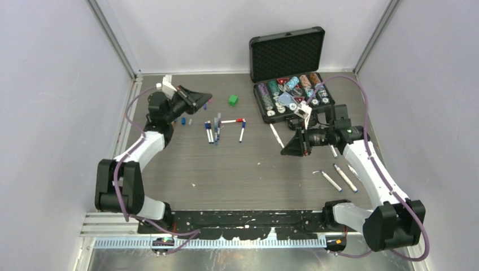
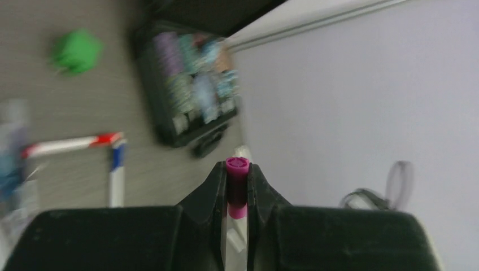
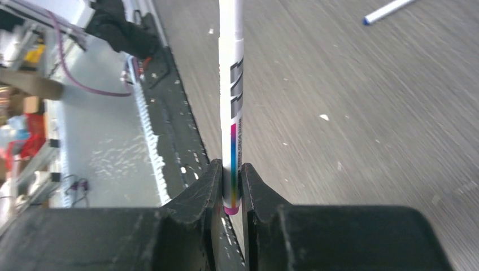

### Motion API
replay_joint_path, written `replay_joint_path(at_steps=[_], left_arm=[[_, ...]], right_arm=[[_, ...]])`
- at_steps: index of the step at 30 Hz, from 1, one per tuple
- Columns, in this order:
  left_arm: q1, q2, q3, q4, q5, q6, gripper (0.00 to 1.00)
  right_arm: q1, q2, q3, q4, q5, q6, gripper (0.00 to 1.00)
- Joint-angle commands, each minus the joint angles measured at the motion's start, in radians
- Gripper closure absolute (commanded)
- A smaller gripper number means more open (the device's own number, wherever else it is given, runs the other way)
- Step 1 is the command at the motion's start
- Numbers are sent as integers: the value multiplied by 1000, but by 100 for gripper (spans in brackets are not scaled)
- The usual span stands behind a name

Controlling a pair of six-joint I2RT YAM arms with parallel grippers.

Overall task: Open the pen caps
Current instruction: Place the pen cap at the center of the board.

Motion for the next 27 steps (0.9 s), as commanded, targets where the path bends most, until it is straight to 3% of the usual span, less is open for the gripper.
replay_joint_path(at_steps=[1, 2, 4, 7, 10, 27], left_arm=[[33, -60, 170, -1057, 82, 591, 100], [33, -46, 236, -1229, 9, 708, 100], [33, -11, 331, -1423, -141, 864, 100], [33, 49, 430, -1542, -281, 964, 99], [32, 142, 513, -1620, -332, 993, 99], [-36, 438, 746, -1653, -475, 992, 95]], right_arm=[[-62, -68, 36, -125, 87, -139, 100], [-76, -76, 36, -125, 82, -139, 100], [-101, -90, 33, -127, 65, -138, 100], [-121, -96, 30, -130, 45, -136, 100], [-127, -98, 28, -131, 49, -138, 100], [-134, -88, 28, -149, 64, -162, 100]])
